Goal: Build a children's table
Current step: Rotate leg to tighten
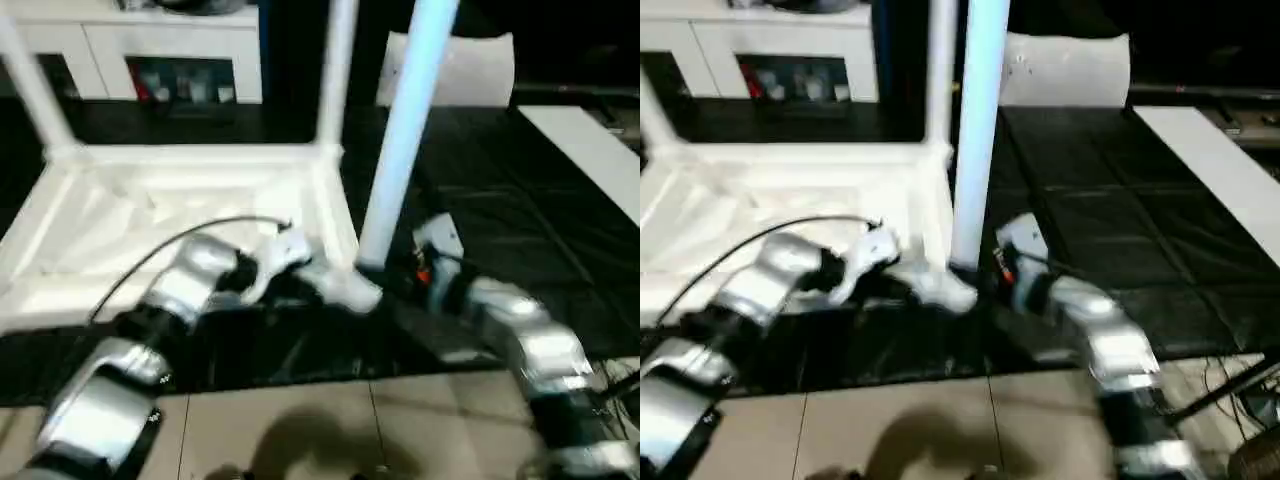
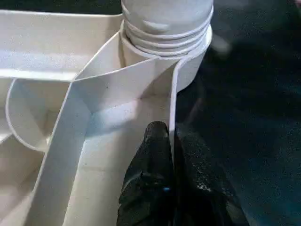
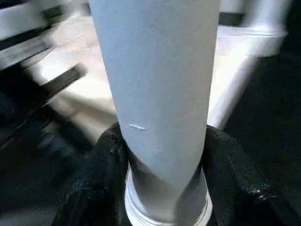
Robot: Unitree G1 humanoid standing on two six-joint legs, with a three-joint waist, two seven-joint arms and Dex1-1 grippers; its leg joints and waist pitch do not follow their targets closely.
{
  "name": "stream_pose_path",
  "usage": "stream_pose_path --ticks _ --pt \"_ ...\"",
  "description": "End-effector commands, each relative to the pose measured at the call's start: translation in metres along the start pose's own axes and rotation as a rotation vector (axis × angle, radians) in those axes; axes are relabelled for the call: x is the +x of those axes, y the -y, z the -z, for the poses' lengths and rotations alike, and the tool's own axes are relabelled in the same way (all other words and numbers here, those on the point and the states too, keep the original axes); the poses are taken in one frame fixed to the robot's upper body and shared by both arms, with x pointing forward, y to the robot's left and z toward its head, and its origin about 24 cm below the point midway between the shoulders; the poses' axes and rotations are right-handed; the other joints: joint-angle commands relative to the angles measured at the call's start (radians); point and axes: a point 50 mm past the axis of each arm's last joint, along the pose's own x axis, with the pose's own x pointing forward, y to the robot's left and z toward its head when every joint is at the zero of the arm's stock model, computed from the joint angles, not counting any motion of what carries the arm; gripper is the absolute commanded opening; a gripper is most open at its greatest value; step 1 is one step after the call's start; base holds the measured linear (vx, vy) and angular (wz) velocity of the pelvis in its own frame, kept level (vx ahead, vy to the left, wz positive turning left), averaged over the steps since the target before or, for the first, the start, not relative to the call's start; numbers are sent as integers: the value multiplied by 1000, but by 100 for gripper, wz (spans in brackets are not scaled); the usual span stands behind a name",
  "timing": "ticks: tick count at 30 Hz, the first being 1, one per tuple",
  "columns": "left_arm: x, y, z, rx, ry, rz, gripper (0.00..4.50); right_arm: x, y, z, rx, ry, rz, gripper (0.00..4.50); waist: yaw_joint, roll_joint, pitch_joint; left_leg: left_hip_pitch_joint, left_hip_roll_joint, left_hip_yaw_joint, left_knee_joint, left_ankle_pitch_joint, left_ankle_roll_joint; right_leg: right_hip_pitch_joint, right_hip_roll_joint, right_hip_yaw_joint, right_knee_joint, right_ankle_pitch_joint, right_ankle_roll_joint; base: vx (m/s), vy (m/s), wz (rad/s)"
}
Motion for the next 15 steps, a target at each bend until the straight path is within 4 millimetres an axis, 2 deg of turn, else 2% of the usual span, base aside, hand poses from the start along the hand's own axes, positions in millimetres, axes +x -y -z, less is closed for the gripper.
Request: stream_pose_path --ticks 1,2,4,5,7,8,9,12,15 --pt "13 -6 -36 -27 171 -145 0 25 -29 14 52 -66 -14 193 4 -5 -66 24 13 -16 -62 -225 -22 32 -56 23 -77 -220 -202 0 0 0" --pt "20 -6 -41 -41 178 -187 0 34 -32 13 79 -61 55 193 2 1 -67 27 13 -16 -62 -229 -23 31 -56 24 -78 -216 -206 0 0 0" --pt "27 -6 -47 -43 179 -225 0 45 -39 11 107 -48 110 193 1 1 -67 27 12 -17 -63 -241 -27 31 -58 24 -81 -240 -201 0 0 0" --pt "29 -5 -49 -41 179 -240 0 49 -41 10 110 -47 128 193 1 5 -66 27 11 -17 -64 -244 -29 30 -57 24 -82 -246 -197 0 0 0" --pt "35 -5 -56 -21 176 -284 0 62 -53 3 82 -33 119 193 -1 4 -66 28 13 -18 -65 -253 -30 31 -57 25 -84 -247 -190 0 0 0" --pt "36 -5 -57 -13 176 -282 0 62 -54 2 71 -28 112 193 2 4 -66 29 12 -17 -65 -257 -25 34 -57 25 -86 -246 -181 0 0 0" --pt "36 -4 -57 -5 175 -272 0 62 -54 1 67 -22 110 249 4 3 -66 28 12 -17 -66 -256 -22 34 -57 25 -87 -246 -178 0 0 0" --pt "35 -2 -53 23 161 -229 0 57 -46 0 83 7 129 265 4 5 -66 27 13 -18 -68 -260 -16 33 -57 25 -87 -241 -173 0 0 0" --pt "28 -1 -43 63 148 -174 0 41 -32 0 61 34 106 306 8 4 -68 26 14 -18 -68 -250 -7 38 -58 25 -85 -217 -173 0 0 0"
